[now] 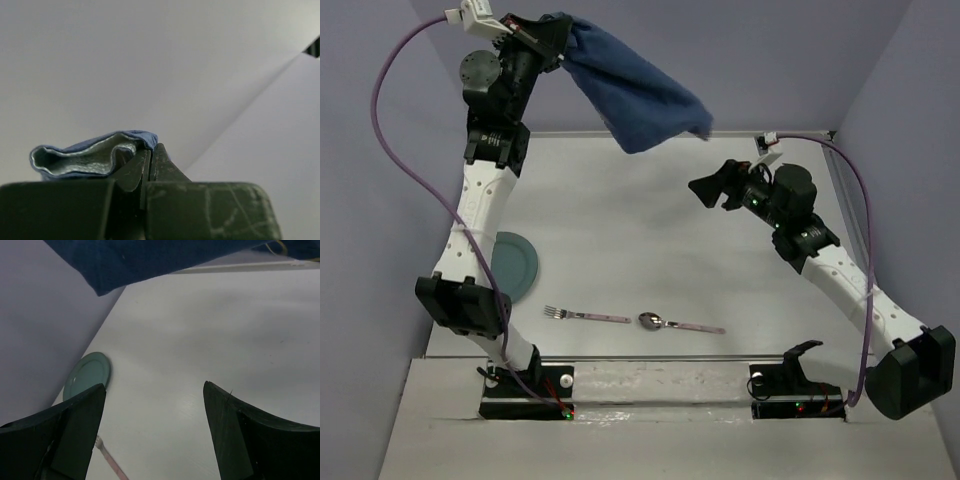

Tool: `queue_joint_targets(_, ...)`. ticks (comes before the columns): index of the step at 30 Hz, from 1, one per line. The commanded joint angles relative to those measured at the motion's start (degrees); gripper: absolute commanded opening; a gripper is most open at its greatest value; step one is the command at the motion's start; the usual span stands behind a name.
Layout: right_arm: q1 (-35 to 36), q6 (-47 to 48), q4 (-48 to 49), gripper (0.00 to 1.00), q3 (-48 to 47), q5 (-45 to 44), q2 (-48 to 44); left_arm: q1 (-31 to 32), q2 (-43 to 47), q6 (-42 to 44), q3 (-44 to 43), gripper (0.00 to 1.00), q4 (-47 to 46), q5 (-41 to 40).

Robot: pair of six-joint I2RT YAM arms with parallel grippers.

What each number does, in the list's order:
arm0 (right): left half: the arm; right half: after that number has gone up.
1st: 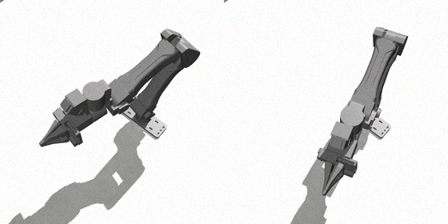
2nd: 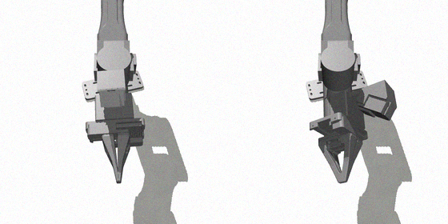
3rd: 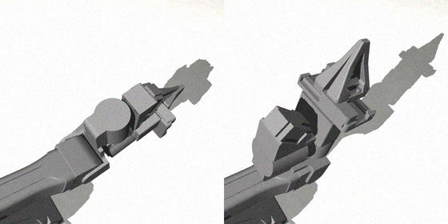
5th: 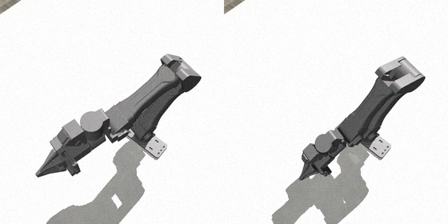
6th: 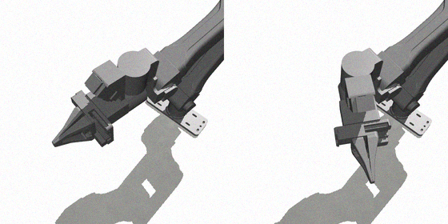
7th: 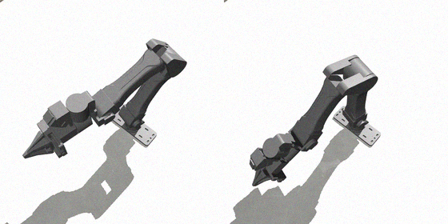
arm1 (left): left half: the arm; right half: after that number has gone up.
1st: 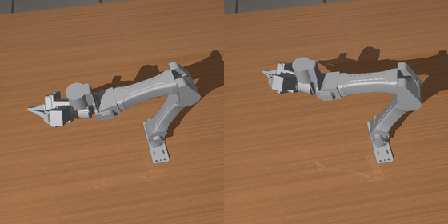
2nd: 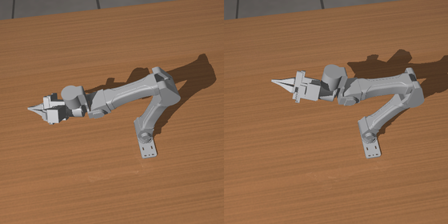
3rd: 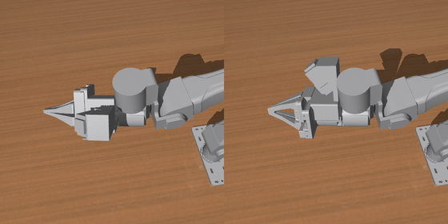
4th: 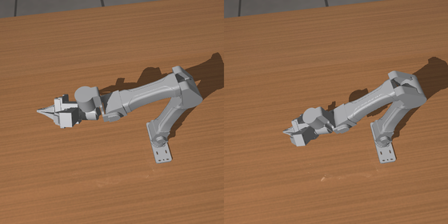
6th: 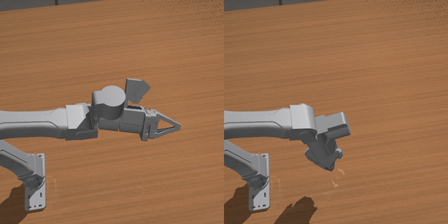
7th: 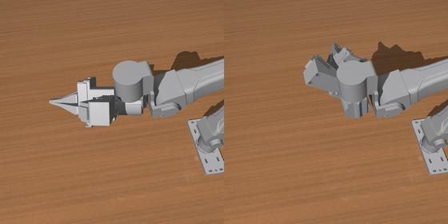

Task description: Set the dinner table for one person

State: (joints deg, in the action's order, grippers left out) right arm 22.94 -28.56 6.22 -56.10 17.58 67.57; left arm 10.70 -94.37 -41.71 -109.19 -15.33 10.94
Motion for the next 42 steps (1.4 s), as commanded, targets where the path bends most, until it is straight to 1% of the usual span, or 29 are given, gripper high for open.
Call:
queue_joint_targets(1,0.26,3.77,-4.19,0.85,-1.39,-7.47,-2.35,-0.68,4.53,-3.28,7.28,0.0,-5.75,7.16)
queue_joint_targets(3,0.26,4.21,-4.72,0.85,-0.08,-8.53,-3.4,-0.68,8.56,-3.72,14.05,0.0,-8.65,7.96)
queue_joint_targets(4,0.26,4.56,-4.99,0.85,0.46,-8.79,-3.67,-0.68,9.89,-4.16,22.79,0.0,-10.05,7.35)
queue_joint_targets(5,0.26,4.56,-4.99,0.85,1.07,-8.88,-3.85,-0.77,11.3,-4.51,27.84,0.0,-13.64,5.43)
queue_joint_targets(6,0.26,4.74,-5.07,0.86,2.56,-9.06,-4.11,-0.59,12.88,-8.52,36.59,0.0,-15.76,2.62)
queue_joint_targets(7,0.26,4.82,-5.08,0.86,3.44,-9.06,-4.03,-0.59,12.63,-11.26,40.24,0.0,-22.74,3.99)
queue_joint_targets(8,0.26,4.83,-5.08,0.86,4.23,-9.32,-3.76,-0.77,11.67,-12.94,43.15,0.0,-24.99,5.39)
queue_joint_targets(9,0.26,4.83,-5.08,0.87,5.81,-9.93,-2.89,-0.51,10.01,-14.17,47.88,0.0,-25.53,4.71)
queue_joint_targets(10,0.26,4.74,-5.08,0.87,6.43,-10.37,-2.27,-0.24,9.56,-15.4,50.71,0.23,-26.49,2.62)
queue_joint_targets(11,0.26,4.74,-5.08,0.87,7.05,-10.72,-1.66,-0.59,8.16,-16.37,53.61,0.42,-29.64,-0.01)
queue_joint_targets(12,0.26,4.56,-5.08,0.88,7.57,-10.9,-1.13,-1.2,7.19,-16.64,55.55,0.64,-30.28,-0.39)
queue_joint_targets(13,0.26,4.74,-5.42,0.87,8.36,-10.99,-0.17,-2.08,6.4,-16.38,57.57,0.99,-29.76,-0.39)
queue_joint_targets(16,0.26,4.91,-5.87,0.87,10.29,-13.44,0.72,-5.6,6.82,-19.54,63.03,0.99,-29.66,1.28)
queue_joint_targets(18,0.26,4.91,-6.04,0.85,10.83,-16.86,1.33,-5.86,10.24,-16.84,64.71,0.99,-28.1,-2.31)
queue_joint_targets(21,0.26,4.39,-8.06,0.81,10.92,-20.56,3.61,-5.78,12.01,-10.87,64.01,0.99,-22.21,-7.68)
queue_joint_targets(22,0.26,3.95,-9.02,0.78,10.83,-22.23,4.32,-5.78,12.01,-9.45,62.79,0.99,-19.59,-9.08)
queue_joint_targets(23,0.26,3.16,-9.55,0.7,10.57,-23.63,5.45,-5.6,11.93,-7.0,61.74,0.99,-18.26,-9.88)
queue_joint_targets(24,0.26,3.16,-10.17,0.69,10.57,-23.65,5.81,-5.51,12.19,-6.11,61.73,0.99,-16.59,-10.32)
queue_joint_targets(25,0.26,2.63,-11.83,0.68,10.57,-24.69,6.08,-5.34,12.71,-5.23,61.73,0.99,-15.27,-12.76)
queue_joint_targets(26,0.26,2.37,-12.63,0.65,10.74,-25.31,6.08,-5.08,13.41,-4.44,62.16,0.99,-12.47,-13.65)
queue_joint_targets(27,0.26,1.84,-13.42,0.56,11.61,-26.1,5.65,-4.81,15.51,-4.08,62.86,0.99,-10.96,-14.8)
queue_joint_targets(28,0.26,1.32,-14.38,0.54,12.41,-27.59,5.29,-4.64,16.83,-3.12,65.65,0.99,-10.08,-17.24)
queue_joint_targets(30,-0.34,0.52,-15.0,0.54,14.95,-29.18,3.55,-4.11,20.69,-1.89,68.31,0.97,-6.31,-20.5)
queue_joint_targets(31,-1.05,-0.44,-15.53,0.53,15.75,-29.88,2.84,-3.67,22.28,-0.66,69.97,0.95,-2.29,-23.74)
queue_joint_targets(33,-1.05,-0.97,-15.54,0.54,17.15,-28.75,1.34,-2.88,23.09,0.14,70.6,0.95,1.16,-26.48)
queue_joint_targets(34,-1.05,-0.98,-15.62,0.54,18.03,-28.22,0.2,-2.44,23.0,0.32,70.43,0.91,2.66,-27.89)
queue_joint_targets(35,-1.05,-0.98,-15.71,0.53,18.3,-27.61,-0.33,-2.0,22.65,1.1,69.99,0.9,5.29,-30.08)
queue_joint_targets(40,-1.05,-1.68,-16.06,0.54,20.67,-24.79,-4.54,-1.56,14.75,1.11,67.71,0.75,7.59,-32.38)
queue_joint_targets(42,-1.05,-1.42,-16.15,0.54,21.38,-24.35,-5.87,-1.56,10.63,2.15,65.26,0.73,8.56,-31.25)
